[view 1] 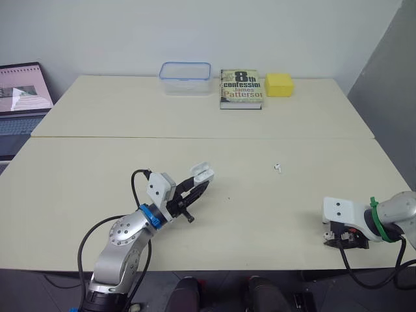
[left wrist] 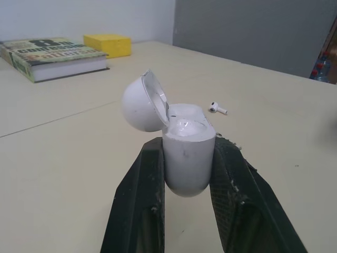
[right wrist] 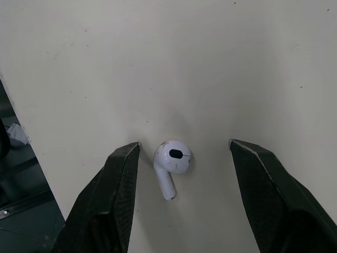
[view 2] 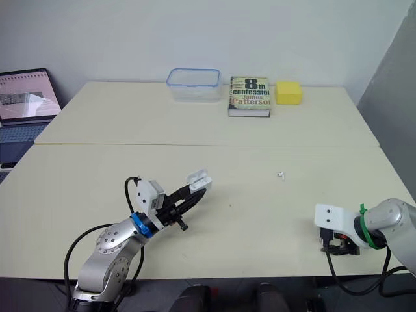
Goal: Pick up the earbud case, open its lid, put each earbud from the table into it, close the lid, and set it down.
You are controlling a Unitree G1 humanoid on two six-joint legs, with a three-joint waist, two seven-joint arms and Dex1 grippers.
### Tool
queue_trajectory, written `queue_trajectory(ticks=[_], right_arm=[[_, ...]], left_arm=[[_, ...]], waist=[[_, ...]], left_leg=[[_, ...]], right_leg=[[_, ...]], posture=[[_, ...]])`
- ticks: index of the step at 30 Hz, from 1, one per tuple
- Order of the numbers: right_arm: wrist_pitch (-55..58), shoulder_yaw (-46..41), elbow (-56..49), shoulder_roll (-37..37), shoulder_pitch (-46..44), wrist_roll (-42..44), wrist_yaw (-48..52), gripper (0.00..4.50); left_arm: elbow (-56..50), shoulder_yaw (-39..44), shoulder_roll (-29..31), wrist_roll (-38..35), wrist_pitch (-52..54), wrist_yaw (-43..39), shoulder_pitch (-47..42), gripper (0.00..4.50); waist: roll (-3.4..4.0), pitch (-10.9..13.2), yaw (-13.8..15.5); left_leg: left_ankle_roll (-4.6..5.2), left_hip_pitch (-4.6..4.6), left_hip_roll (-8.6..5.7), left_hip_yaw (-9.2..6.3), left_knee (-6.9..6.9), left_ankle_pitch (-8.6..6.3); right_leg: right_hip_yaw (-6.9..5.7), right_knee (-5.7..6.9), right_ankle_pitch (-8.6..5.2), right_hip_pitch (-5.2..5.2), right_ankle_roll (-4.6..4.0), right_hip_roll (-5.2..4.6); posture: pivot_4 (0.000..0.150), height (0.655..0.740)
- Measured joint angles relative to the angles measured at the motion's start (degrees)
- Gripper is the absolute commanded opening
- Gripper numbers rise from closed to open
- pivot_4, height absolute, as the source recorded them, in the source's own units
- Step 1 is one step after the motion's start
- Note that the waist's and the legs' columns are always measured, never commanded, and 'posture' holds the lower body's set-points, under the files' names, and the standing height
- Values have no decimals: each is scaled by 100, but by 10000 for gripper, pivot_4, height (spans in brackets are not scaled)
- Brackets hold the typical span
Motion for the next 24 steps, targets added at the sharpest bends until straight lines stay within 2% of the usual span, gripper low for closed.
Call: queue_trajectory(ticks=[2, 7, 19, 22, 24], right_arm=[[-13, 25, 6, -1, -5, 0, 16, 22174], [-130, 85, 57, -34, -5, -7, 84, 4701], [-156, 100, 122, 68, -198, 46, 107, 3825], [45, -27, 96, 326, -594, 361, 107, 3825], [510, -238, 35, 803, -1110, 746, -11, 3825]], left_arm=[[-2, 0, 3, 0, 0, 1, 0, 7853], [-19, 3, 8, 0, 8, 7, 0, 7853], [-20, 2, -3, 0, 8, 12, -42, 7853], [-18, -1, -28, -1, -9, 4, -105, 7853], [-10, -4, -124, -8, -11, 13, -185, 7853]], waist=[[-2, -1, 0], [-10, -6, -3], [-11, -7, -3], [-11, -6, -7], [-12, -5, -13]], left_leg=[[0, 1, 0, 0, 0, 0], [0, 2, 0, 0, 2, 0], [0, 1, 0, 1, 3, 0], [0, 0, 1, 1, 1, 0], [0, 0, 2, 0, 1, 0]], right_leg=[[0, 0, 0, 1, 0, 0], [1, 0, 0, 4, 0, 0], [2, 0, 0, 2, 1, 0], [1, 1, 0, -1, 0, 2], [2, 4, 1, -2, 1, 5]], posture=[[1500, 7400], [1500, 7400], [1500, 7400], [1500, 7400], [1500, 7400]])
